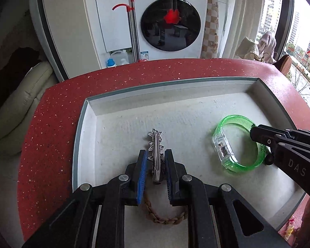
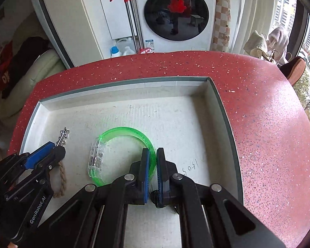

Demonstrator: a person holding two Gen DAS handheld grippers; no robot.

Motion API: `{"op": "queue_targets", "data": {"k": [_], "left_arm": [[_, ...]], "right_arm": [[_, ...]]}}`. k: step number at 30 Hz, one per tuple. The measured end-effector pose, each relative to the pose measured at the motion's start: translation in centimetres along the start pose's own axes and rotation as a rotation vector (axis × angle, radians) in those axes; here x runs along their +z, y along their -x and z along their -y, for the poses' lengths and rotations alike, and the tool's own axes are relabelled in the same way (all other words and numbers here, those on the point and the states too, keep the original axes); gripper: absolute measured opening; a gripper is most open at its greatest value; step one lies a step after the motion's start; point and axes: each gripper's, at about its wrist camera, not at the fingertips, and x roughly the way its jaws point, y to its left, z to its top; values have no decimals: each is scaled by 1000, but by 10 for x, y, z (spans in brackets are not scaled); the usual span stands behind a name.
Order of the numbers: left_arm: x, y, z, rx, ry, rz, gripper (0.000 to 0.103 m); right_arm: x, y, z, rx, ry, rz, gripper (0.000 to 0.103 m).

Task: Organize jewelry
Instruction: 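Carry both items into the tray and open the right tool on the bangle, then lower the barrette into the tray and open the left tool, then grasp the silver heart pendant with the left tool while the right tool grasps the cream clip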

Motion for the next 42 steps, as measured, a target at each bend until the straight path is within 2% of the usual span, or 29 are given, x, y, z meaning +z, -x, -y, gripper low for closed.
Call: {"op": "queue_targets", "data": {"k": [2,4,5,6,8,16,20,21,22,24,26,27,30,31,33,39,42], "left_arm": [[3,-1,1,2,2,-4,35],[2,0,1,1,10,-5,35],[2,1,0,4,14,-4,35],[2,2,0,4,17,-1,35],[0,4,0,5,15,2,35],[2,26,1,6,14,57,36],[1,37,-2,-12,27,62,36],[1,38,-2,-11,29,62,53],[1,40,-4,-10,33,61,101],[-1,50,-7,7,58,101,103],[-4,59,-8,-6,47,105,103],[-5,64,-7,-7,40,108,103],[-13,88,-6,-1,19,166,103],[-17,96,-7,-9,15,175,103],[-27,109,-9,-39,10,176,103],[-69,140,-16,-146,44,135,103],[-95,153,-15,-164,52,111,103]], "right_arm": [[-1,0,0,6,3,2,8],[-1,2,-1,22,-2,0,13],[-2,3,0,33,-12,5,23],[-2,6,2,44,-21,14,44],[-3,15,3,57,-34,49,66],[-10,61,9,88,-69,147,67],[-18,79,13,104,-94,167,71],[-20,82,13,107,-97,168,72],[-23,85,14,109,-98,169,73],[-26,91,14,109,-100,175,75],[-32,99,15,117,-106,182,76],[-35,103,16,122,-112,186,80],[-45,115,18,140,-130,199,83],[-50,121,19,150,-136,207,86],[-60,131,20,160,-144,229,103],[-101,161,20,191,-155,284,103],[-122,171,26,219,-193,292,103]]}}
